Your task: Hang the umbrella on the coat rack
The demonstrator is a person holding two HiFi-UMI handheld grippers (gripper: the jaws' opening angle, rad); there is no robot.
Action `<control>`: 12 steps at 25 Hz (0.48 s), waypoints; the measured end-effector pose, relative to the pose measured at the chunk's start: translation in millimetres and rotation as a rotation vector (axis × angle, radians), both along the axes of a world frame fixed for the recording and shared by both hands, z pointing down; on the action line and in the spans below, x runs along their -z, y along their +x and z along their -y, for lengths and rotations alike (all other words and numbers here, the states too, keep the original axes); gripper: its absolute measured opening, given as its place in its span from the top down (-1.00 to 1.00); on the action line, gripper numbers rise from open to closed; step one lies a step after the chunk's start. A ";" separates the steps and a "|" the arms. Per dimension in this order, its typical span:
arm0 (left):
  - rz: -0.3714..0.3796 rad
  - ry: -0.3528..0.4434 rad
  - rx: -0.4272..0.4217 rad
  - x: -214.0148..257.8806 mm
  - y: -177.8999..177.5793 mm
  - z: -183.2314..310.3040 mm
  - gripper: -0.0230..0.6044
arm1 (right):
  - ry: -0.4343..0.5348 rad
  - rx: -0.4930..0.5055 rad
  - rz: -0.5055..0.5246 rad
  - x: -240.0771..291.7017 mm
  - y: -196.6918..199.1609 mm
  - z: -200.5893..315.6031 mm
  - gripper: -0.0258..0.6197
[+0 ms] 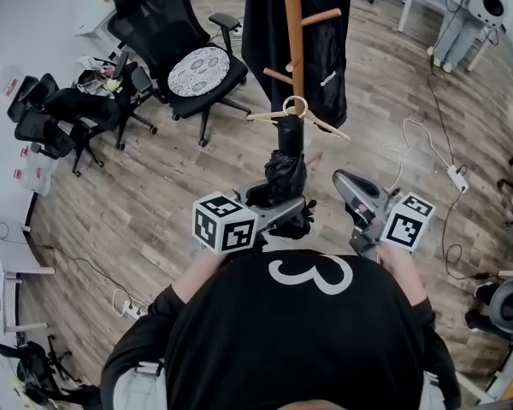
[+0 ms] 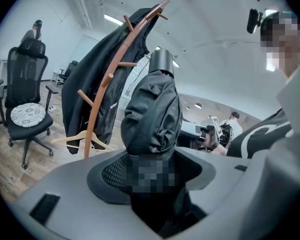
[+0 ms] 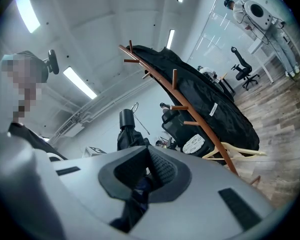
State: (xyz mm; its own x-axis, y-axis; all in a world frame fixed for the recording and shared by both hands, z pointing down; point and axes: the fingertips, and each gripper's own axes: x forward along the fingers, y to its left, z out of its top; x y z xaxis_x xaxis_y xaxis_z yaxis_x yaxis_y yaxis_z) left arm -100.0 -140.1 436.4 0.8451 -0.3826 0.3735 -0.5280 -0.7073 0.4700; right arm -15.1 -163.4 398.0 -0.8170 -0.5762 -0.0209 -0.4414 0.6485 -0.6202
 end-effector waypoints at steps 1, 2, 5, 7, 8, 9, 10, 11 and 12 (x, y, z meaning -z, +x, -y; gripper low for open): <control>-0.001 0.001 -0.001 -0.4 -0.1 2.4 0.08 | -0.002 -0.003 -0.002 -1.1 0.4 1.2 0.83; -0.002 0.001 -0.002 -0.9 0.3 4.6 0.08 | -0.006 -0.006 -0.003 -2.5 1.5 2.1 0.83; -0.007 -0.003 0.001 -3.0 2.0 10.0 0.08 | -0.017 -0.010 -0.006 -6.2 4.8 4.9 0.83; -0.004 -0.005 0.004 -3.7 2.3 14.8 0.08 | -0.022 -0.010 -0.003 -7.5 6.0 8.5 0.83; -0.002 -0.008 0.006 -4.0 2.6 17.2 0.08 | -0.025 -0.010 -0.001 -8.4 6.9 10.6 0.83; 0.000 -0.011 0.008 -4.1 3.2 19.8 0.08 | -0.029 -0.010 0.001 -9.3 8.4 13.3 0.83; 0.000 -0.015 0.011 -3.8 4.2 23.2 0.08 | -0.032 -0.010 0.003 -9.9 10.5 17.4 0.83; 0.002 -0.019 0.015 -3.0 5.4 28.2 0.08 | -0.035 -0.008 0.005 -9.9 12.8 23.6 0.83; 0.005 -0.023 0.021 -1.7 6.7 35.1 0.08 | -0.039 -0.005 0.008 -9.5 14.9 32.1 0.83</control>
